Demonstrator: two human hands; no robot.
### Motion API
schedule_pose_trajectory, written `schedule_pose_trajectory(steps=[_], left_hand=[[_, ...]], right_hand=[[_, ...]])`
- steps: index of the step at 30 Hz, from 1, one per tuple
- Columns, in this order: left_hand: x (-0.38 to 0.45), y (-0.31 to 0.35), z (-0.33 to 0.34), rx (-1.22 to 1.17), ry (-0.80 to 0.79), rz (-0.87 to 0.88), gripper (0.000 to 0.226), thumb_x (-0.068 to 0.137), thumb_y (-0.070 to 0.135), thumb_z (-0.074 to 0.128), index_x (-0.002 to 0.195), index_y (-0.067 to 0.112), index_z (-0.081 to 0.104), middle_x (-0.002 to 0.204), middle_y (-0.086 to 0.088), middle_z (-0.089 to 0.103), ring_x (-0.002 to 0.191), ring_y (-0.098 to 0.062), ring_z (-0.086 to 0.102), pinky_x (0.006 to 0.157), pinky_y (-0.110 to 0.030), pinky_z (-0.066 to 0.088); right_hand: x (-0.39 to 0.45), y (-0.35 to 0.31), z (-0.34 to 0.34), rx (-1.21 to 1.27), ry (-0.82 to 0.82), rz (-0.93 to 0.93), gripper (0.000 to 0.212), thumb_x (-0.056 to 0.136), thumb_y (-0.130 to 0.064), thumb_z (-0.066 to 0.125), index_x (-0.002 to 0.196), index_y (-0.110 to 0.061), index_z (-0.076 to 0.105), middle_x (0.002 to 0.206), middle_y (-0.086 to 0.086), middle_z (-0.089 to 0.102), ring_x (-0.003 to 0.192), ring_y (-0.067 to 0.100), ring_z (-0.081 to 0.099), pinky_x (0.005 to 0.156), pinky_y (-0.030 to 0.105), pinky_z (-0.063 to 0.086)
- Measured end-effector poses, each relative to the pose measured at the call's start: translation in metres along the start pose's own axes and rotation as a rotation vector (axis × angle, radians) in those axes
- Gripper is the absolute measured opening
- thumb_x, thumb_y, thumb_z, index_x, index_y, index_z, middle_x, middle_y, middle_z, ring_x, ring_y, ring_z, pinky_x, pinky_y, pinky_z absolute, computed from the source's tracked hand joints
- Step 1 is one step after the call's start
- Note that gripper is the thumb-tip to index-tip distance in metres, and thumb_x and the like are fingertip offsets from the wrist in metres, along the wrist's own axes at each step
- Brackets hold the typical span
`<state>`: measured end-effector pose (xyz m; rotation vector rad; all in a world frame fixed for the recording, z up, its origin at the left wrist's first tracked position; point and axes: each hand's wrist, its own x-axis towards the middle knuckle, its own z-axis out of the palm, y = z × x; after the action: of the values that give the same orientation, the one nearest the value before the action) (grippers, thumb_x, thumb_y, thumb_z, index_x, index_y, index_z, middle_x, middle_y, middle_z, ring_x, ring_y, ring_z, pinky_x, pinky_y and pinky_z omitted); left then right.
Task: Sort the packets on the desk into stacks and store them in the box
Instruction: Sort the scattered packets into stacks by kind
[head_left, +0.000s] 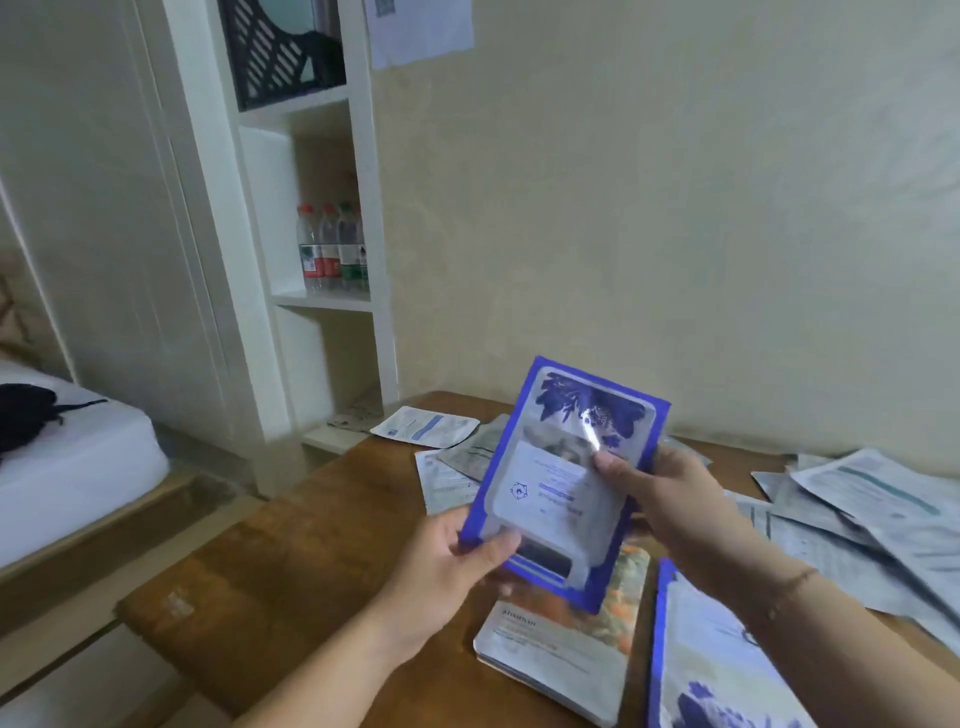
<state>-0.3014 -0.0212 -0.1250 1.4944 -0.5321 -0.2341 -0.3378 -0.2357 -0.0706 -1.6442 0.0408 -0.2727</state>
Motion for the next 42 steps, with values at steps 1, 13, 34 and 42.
schedule_pose_trajectory(steps=[1,13,34,42], left_hand=[[-0.004,0.001,0.012,-0.072,-0.008,-0.006,0.024,0.087,0.019,0.069,0.109,0.011,0.069,0.101,-0.015,0.074,0.077,-0.021,0.07,0.061,-0.027,0.052],[-0.026,0.021,0.076,0.025,0.015,-0.077,0.039,0.084,0.004,0.072,0.118,0.018,0.06,0.104,-0.004,0.075,0.095,-0.022,0.072,0.069,-0.031,0.057],[0.024,0.015,0.126,-0.123,0.015,-0.249,0.018,0.092,0.009,0.064,0.11,0.007,0.067,0.099,-0.014,0.075,0.092,-0.03,0.072,0.087,-0.046,0.056],[0.006,0.011,0.122,0.293,-0.111,-0.138,0.069,0.079,0.033,0.08,0.138,0.029,0.044,0.1,0.001,0.075,0.092,-0.016,0.072,0.09,-0.044,0.055]], right_hand=[[-0.003,-0.003,-0.008,0.002,-0.012,0.034,0.013,0.096,-0.016,0.059,0.099,-0.008,0.068,0.09,0.008,0.077,0.077,0.023,0.074,0.064,0.036,0.056],[-0.024,-0.005,-0.111,0.089,0.004,0.145,0.029,0.081,-0.001,0.062,0.108,-0.01,0.068,0.098,0.02,0.067,0.078,0.028,0.062,0.065,0.037,0.053],[-0.064,0.023,-0.098,0.278,0.14,0.098,0.035,0.081,-0.037,0.069,0.104,-0.01,0.07,0.101,0.019,0.072,0.078,0.033,0.068,0.062,0.037,0.052],[-0.045,0.035,-0.128,0.018,0.289,0.166,0.054,0.086,0.0,0.068,0.134,-0.018,0.052,0.102,0.021,0.071,0.079,0.03,0.07,0.066,0.049,0.06]])
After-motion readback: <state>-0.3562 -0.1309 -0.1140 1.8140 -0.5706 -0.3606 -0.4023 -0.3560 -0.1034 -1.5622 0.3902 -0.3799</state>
